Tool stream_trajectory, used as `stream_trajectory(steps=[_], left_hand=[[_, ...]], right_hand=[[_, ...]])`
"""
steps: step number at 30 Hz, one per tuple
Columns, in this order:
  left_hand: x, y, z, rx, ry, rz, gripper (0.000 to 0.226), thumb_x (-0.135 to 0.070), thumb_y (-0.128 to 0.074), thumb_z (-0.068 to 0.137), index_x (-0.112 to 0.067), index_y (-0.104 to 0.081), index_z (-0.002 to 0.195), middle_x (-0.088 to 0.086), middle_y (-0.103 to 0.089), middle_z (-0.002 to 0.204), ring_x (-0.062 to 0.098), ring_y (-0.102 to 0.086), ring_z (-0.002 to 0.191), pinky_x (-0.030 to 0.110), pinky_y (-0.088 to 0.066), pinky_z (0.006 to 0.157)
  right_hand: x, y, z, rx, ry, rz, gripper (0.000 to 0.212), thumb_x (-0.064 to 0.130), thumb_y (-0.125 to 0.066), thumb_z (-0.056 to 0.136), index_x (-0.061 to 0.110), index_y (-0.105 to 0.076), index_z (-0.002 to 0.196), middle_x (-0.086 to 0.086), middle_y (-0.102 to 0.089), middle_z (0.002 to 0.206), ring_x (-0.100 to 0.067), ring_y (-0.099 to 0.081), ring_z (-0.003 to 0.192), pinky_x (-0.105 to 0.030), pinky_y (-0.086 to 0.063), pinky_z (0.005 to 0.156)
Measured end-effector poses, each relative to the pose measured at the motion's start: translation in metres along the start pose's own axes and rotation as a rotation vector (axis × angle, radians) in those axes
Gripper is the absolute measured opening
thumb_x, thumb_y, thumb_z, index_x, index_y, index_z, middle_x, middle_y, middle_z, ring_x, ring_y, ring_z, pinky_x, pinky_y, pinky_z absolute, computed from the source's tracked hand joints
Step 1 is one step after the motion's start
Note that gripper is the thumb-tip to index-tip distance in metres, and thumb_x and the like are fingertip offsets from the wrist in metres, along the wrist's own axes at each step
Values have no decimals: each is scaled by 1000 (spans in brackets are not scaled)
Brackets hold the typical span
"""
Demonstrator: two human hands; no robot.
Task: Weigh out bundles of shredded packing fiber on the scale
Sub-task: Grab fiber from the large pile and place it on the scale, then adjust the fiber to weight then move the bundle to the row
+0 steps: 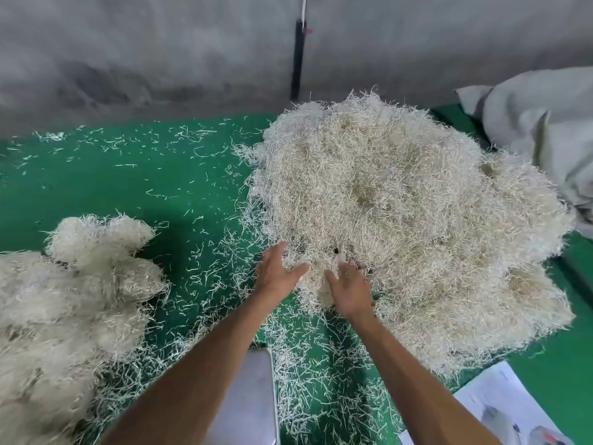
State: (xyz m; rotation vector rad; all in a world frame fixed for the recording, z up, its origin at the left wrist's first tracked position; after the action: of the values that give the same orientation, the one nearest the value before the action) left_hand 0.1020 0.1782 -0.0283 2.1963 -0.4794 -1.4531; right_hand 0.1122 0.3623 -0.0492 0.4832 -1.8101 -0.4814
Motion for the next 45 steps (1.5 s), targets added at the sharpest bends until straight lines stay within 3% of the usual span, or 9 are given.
stream_trajectory(steps=[4, 9, 15, 20, 24, 27, 30, 38, 45], left_hand=[[10, -27, 36, 194, 98, -119, 56, -59, -51, 96, -34, -39, 145, 0, -37, 156, 24, -46, 134, 51, -42, 109], [16, -54, 41, 279, 147, -236, 53, -47, -42, 103, -24, -37, 151, 3, -36, 158, 20, -44, 138, 38, -34, 111], [27, -12, -14, 175, 68, -409, 11, -38, -60, 97, -43, -69, 101, -18, -67, 115, -6, -64, 101, 30, -50, 98], [51, 49, -82, -118, 276, -864, 13, -40, -53, 102, -41, -63, 111, -14, -65, 112, 12, -59, 98, 36, -56, 73], [75, 86, -138, 32, 271, -673, 83, -78, -33, 87, -22, -41, 148, 7, -43, 151, 24, -47, 127, 45, -33, 116], [87, 114, -163, 76, 163, -850, 77, -83, -69, 59, -16, -71, 99, 14, -67, 99, 21, -62, 89, 34, -47, 92], [84, 132, -189, 97, 211, -1165, 43, -44, -49, 102, -6, -65, 114, 22, -71, 94, 30, -73, 85, 35, -58, 76], [105, 154, -218, -149, 311, -1103, 53, -47, -40, 104, -9, -50, 140, 17, -56, 140, 40, -45, 136, 45, -49, 102], [134, 143, -232, -272, 250, -645, 45, -45, -40, 106, -9, -56, 127, 10, -63, 106, 18, -67, 89, 37, -55, 73]], right_hand=[[-11, -34, 22, 21, -65, 98, 73, 61, -38, 104, 11, -34, 158, -10, -74, 99, -18, -76, 83, -35, -64, 76], [2, -60, 35, 26, -154, 360, 105, 87, -40, 88, 22, -13, 165, -7, -48, 154, -30, -39, 149, -51, -31, 122], [29, -58, 9, 102, -215, 578, 116, 63, -75, 83, 9, -11, 164, -15, -27, 167, -31, -32, 151, -47, -31, 119], [82, -74, -64, 168, -90, 623, 106, 54, -71, 90, 11, -8, 164, -7, -21, 168, -29, -26, 152, -49, -26, 122], [124, -101, -136, 419, 75, 449, 66, 56, -69, 91, 24, -43, 142, 16, -51, 134, -13, -59, 117, -27, -50, 97], [145, -112, -177, 343, 347, 155, 71, 63, -60, 94, 13, -51, 143, 9, -48, 145, -15, -52, 126, -40, -46, 107], [152, -116, -198, 103, 630, -329, 58, 73, -30, 99, 19, -49, 107, 0, -49, 113, -19, -46, 106, -44, -47, 100], [114, -131, -244, 595, 348, 196, 72, 78, -59, 88, 50, -30, 148, 60, -40, 125, 32, -44, 115, -7, -39, 104], [79, -106, -237, 278, 205, 90, 115, 91, -51, 78, 18, -24, 162, 10, -59, 64, -2, -49, 46, -23, -53, 55]])
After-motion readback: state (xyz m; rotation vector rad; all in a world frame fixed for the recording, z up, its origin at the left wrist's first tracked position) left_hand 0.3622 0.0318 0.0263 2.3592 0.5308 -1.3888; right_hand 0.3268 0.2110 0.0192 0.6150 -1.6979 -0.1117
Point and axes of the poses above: each hand's wrist, its own z-axis towards the middle knuckle, its own y-axis out of the back of the hand, x = y × z, the point moved 3 cm from there along z, towards the middle knuckle
